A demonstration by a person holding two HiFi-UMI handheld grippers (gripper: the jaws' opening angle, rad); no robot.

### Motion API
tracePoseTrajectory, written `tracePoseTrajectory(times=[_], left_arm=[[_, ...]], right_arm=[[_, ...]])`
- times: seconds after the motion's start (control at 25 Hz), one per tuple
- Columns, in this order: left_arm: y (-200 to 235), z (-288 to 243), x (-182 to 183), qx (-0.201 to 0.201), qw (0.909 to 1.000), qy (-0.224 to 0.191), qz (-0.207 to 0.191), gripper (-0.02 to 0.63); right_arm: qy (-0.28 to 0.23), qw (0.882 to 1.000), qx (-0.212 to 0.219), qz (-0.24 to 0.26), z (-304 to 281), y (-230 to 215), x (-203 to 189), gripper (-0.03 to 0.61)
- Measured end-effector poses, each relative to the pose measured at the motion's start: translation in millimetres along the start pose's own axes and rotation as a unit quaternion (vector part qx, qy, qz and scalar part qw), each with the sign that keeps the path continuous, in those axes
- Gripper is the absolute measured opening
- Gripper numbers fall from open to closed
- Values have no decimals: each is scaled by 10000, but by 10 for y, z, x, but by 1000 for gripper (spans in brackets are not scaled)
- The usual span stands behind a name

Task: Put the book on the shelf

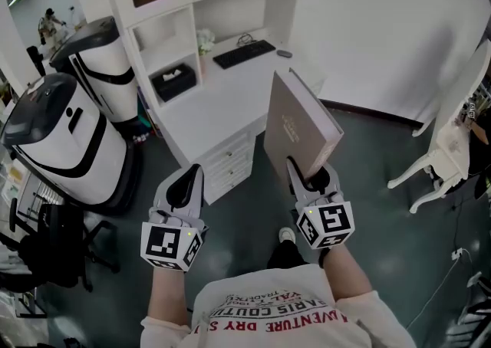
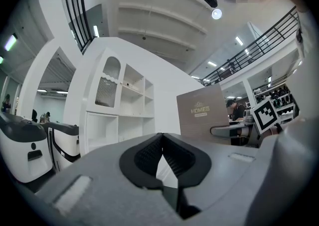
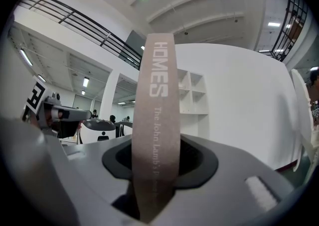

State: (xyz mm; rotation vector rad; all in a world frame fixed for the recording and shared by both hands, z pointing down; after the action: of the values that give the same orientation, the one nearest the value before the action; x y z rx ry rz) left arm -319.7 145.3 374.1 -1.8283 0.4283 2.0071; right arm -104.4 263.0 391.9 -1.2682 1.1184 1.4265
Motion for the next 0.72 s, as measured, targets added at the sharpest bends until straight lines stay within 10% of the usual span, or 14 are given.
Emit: tracePoseTrajectory(times=[0.72], left_arm=[[-132,-2542,-298,1152,9932,148,4,5]], right_arm=[[46,9919,1267,-68,-2141,-2111,-255,169]])
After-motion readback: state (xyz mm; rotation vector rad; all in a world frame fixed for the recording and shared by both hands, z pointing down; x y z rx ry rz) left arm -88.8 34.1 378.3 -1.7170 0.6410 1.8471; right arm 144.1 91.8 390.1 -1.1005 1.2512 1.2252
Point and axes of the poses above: the fingertips, and each gripper's own axes: z backward along the fingers, y to its left, x out of its top, the point moved 4 cm from there along z, backward along the fingers, and after that the axes turned 1 degree about -y, right-handed, at the moved point
